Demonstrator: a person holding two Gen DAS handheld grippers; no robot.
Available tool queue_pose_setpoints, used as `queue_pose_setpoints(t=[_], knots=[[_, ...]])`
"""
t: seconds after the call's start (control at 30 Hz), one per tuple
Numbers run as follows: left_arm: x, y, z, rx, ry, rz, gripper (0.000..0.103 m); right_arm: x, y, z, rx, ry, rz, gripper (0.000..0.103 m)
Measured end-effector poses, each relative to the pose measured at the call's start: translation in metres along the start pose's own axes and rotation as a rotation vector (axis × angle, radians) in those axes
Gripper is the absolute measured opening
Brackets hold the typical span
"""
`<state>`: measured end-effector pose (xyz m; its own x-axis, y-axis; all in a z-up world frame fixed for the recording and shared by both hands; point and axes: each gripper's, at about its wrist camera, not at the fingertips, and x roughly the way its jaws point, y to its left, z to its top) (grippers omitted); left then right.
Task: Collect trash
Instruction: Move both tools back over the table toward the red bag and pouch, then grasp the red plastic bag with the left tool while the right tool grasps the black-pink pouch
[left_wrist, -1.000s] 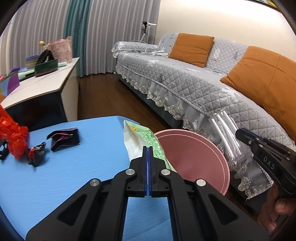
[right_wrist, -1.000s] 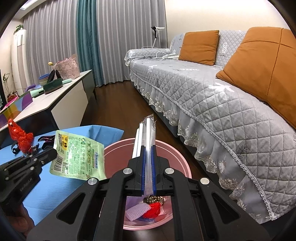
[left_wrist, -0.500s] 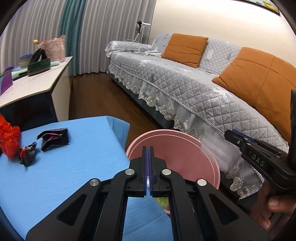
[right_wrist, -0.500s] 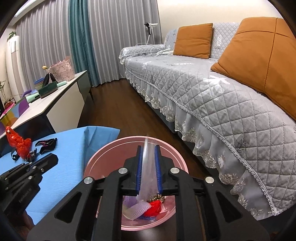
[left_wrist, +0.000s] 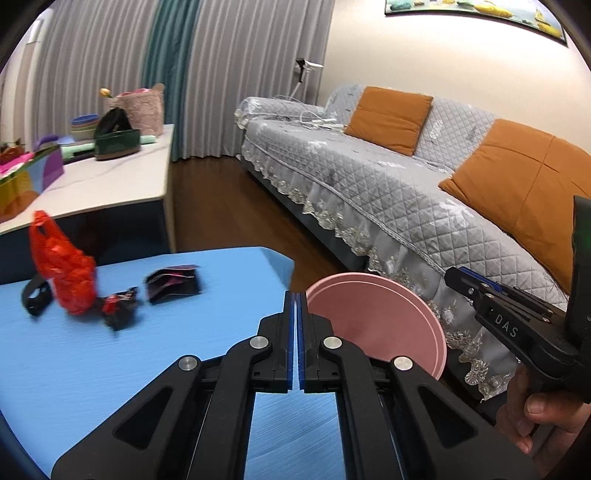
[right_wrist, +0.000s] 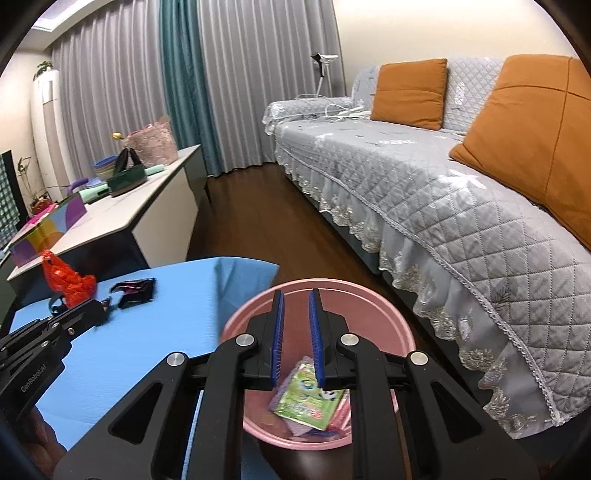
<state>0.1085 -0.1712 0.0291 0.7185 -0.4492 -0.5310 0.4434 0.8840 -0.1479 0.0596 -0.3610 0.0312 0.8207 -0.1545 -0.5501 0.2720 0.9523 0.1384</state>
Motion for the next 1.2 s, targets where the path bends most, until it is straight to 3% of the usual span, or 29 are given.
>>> queue_pose_setpoints(t=[0.6,1.0,1.2], knots=[[-0.063,0.104,-0.013,-0.124,-0.04,0.164,0.002,0.003,0.105,-0.007,-0.076,0.013,0.15,0.015],[-0.051,0.176,-0.034,-0.245,-0.017,0.256,0.002,0.039,0.151,-0.017,-0.087,0.054,0.222,0.015],[-0.034,0.192,-0.034,-0.255,-0.023,0.28,0.002,0.064,0.16,-0.016,-0.082,0.061,0.252,0.015]])
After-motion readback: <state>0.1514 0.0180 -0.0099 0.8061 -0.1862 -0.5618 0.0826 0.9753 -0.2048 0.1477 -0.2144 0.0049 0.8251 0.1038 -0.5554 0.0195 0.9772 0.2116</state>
